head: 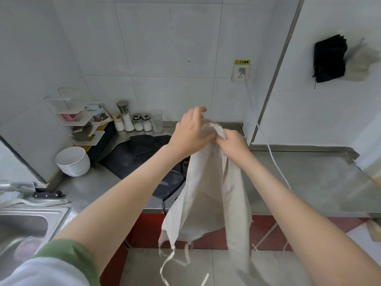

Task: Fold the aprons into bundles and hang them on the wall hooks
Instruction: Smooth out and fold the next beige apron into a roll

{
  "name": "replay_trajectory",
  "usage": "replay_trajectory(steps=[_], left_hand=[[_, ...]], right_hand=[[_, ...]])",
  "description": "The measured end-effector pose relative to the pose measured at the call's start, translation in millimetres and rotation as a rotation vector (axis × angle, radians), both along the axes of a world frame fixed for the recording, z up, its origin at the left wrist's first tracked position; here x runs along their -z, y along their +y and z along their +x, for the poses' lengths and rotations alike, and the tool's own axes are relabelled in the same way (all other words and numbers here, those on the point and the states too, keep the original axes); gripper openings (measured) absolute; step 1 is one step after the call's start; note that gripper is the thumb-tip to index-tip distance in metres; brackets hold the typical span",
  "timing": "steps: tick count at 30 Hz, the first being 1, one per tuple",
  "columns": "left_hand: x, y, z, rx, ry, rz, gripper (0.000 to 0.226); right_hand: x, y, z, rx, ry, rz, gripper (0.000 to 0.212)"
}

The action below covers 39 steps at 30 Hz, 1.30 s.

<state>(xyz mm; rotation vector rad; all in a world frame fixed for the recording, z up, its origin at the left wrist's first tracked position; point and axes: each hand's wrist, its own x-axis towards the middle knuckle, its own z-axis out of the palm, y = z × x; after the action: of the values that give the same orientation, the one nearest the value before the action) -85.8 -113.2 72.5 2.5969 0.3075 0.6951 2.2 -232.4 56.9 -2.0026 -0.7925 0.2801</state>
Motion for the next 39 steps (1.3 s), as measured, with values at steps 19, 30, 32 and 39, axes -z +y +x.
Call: replay_trajectory(steps=[19, 30, 32, 39], left_hand=[[63, -9, -4, 0.013, 0.433, -0.369, 0.027], [51, 10, -8, -0.127, 0.069, -0.378, 0.054], [48, 13, -11, -0.066, 0.164, -0.317, 0.056], [38, 21, -11, -0.064, 0.185, 0.029, 0.068]], right_hand=[[-8, -16, 14, 0.184, 0.340, 0.416, 0.008], [-4, -45, 43, 0.343, 0.282, 0.440, 0.010], [-2, -47, 46, 0.347, 0.289, 0.442, 0.010], [-3, -36, 33, 0.210, 0.194, 0.280, 0.027]])
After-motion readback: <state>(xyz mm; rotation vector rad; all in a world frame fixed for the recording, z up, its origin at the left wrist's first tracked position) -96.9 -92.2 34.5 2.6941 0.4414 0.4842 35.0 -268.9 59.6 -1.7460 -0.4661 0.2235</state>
